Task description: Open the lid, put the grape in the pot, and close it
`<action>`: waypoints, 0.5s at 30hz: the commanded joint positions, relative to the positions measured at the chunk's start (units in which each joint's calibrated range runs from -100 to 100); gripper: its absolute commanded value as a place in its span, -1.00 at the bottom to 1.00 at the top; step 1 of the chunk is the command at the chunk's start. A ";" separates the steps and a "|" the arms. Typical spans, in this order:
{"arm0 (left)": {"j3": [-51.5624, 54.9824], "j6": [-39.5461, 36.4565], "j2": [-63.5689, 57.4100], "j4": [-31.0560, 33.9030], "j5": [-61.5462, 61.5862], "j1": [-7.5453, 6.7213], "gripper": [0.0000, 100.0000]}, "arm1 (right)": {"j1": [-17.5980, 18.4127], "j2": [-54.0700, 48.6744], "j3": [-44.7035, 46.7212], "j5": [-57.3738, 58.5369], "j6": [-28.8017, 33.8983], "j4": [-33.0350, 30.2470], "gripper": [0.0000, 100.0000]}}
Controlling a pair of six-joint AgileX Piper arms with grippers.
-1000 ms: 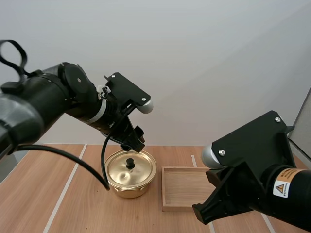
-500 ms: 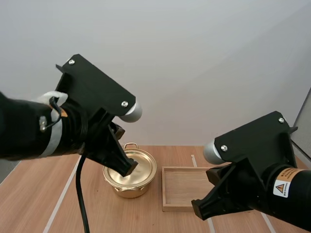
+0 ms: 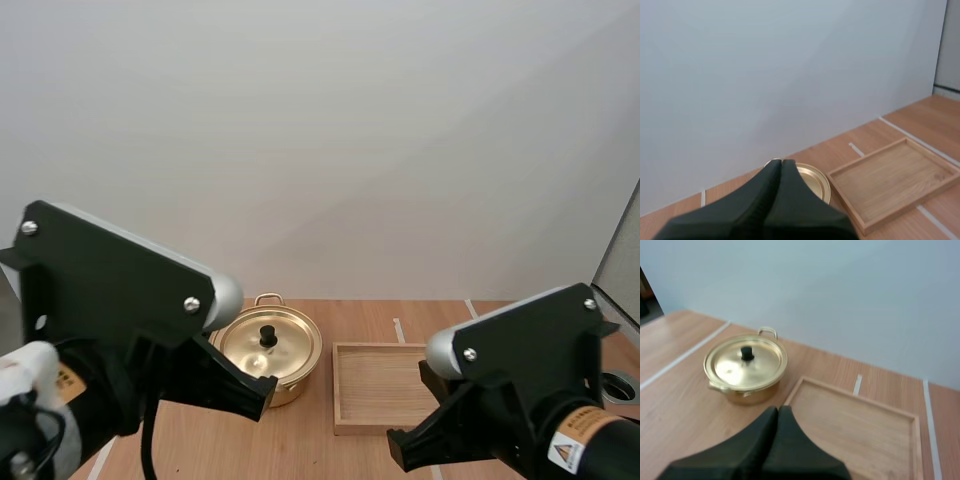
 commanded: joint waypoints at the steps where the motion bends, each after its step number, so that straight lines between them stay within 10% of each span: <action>1: 0.41 -2.36 -8.09 -0.05 -8.97 -0.22 -1.00 | -0.25 -8.59 0.07 -8.33 0.27 -0.13 -1.00; 15: 1.75 -3.20 -15.55 3.19 -12.95 2.47 -1.00 | -8.72 -9.17 3.15 -19.67 0.27 0.55 -1.00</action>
